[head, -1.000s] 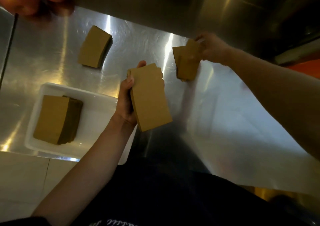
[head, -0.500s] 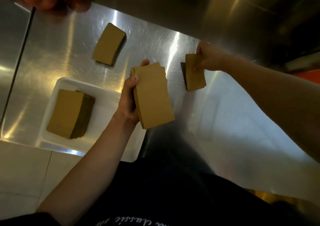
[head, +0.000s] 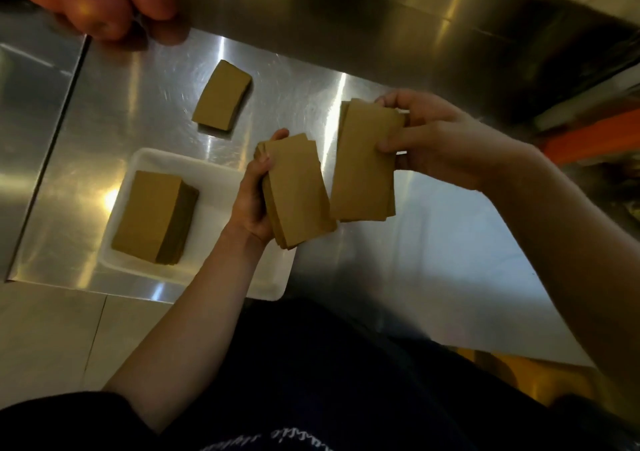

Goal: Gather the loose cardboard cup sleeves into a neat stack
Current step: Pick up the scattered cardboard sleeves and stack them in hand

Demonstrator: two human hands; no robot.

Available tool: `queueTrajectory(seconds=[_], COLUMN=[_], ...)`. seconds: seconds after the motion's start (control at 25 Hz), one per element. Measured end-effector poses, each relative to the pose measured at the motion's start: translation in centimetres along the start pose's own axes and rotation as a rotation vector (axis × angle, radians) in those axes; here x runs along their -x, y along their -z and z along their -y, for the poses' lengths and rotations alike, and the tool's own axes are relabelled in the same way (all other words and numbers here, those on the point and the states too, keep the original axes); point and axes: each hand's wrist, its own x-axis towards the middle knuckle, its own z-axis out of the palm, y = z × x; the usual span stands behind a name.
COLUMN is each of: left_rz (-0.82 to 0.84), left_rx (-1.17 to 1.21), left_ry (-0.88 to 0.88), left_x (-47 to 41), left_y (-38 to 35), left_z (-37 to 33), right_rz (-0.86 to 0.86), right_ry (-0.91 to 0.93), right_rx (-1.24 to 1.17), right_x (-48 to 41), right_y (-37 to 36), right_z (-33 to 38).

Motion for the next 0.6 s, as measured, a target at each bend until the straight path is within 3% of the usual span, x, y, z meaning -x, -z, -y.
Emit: queueTrajectory(seconds=[0.12, 0.28, 0.6], left_rz=[0.008, -0.015, -0.022], left_rx=[-0.045, -0.106, -0.077], left_ry=[0.005, 0.099, -0.033], left_x=[1.1, 2.8, 5.9], left_y=[-0.3, -0.6, 0.7], left_z=[0.0, -0.7, -2.3], right_rz=[-0.008, -0.212, -0.488], right_ry=[0.050, 0.134, 0.214], right_rx=[0.185, 0.435, 0.445], right_x=[0.6, 0.2, -0.1], right_y=[-4.3, -8.5, -15.2], right_z=[-0.2, -0.9, -3.7])
